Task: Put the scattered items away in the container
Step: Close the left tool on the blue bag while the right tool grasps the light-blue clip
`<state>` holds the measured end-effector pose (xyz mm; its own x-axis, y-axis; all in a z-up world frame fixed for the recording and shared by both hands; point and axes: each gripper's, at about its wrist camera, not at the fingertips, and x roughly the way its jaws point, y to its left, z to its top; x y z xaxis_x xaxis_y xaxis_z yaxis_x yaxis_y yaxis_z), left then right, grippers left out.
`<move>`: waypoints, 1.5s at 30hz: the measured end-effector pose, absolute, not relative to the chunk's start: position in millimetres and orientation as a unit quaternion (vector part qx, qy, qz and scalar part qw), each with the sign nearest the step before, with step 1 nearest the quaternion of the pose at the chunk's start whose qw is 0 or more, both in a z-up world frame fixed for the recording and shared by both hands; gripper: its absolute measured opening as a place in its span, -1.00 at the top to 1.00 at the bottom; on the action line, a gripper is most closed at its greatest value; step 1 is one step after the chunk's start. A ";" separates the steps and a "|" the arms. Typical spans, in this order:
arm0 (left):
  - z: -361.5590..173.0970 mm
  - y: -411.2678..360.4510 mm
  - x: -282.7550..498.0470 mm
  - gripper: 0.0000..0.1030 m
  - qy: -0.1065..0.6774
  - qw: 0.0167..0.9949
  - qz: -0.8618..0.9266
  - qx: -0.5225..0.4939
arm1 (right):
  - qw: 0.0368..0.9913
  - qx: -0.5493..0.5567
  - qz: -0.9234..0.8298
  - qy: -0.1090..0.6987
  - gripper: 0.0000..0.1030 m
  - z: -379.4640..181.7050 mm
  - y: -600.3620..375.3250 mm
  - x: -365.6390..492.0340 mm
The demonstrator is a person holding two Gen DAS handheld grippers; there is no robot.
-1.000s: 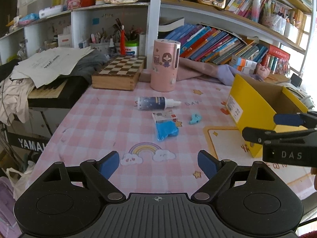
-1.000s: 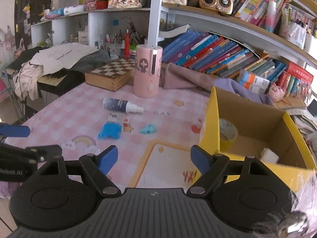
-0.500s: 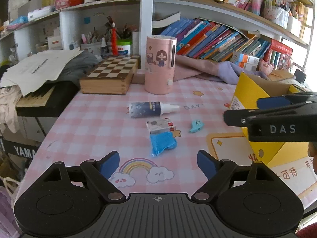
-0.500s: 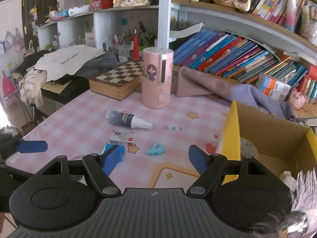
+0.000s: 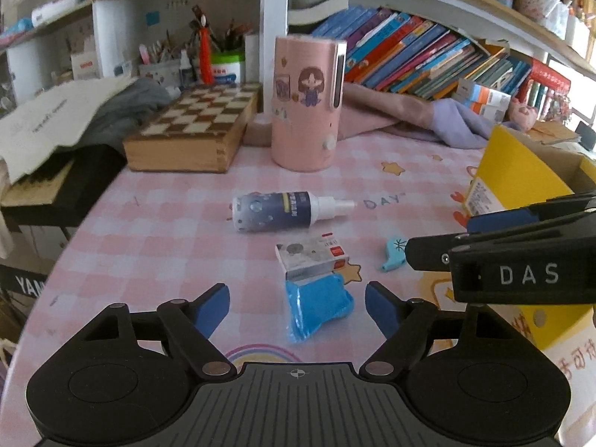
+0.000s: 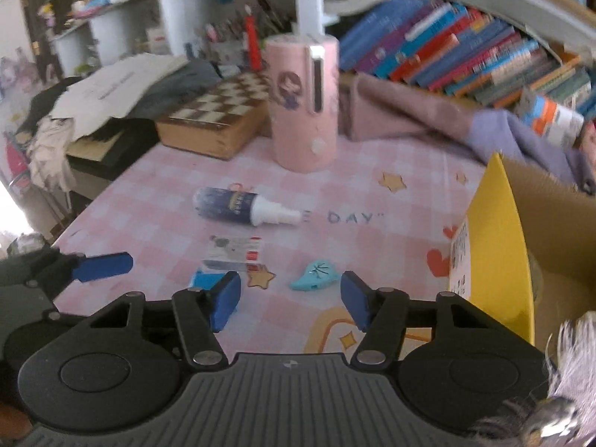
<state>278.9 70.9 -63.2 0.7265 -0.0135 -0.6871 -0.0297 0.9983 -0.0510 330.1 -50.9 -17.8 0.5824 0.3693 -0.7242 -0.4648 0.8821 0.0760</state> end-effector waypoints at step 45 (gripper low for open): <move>-29.4 103.8 263.7 0.24 0.352 0.933 -0.008 -0.079 | 0.883 -0.054 0.196 0.424 0.26 -42.2 -49.9 365.0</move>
<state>263.7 103.8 -29.4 0.7519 -0.0699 -0.6556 -0.0410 0.9875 -0.1523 365.0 -49.9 -42.2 0.5639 0.2989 -0.7699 -0.3913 0.9176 0.0696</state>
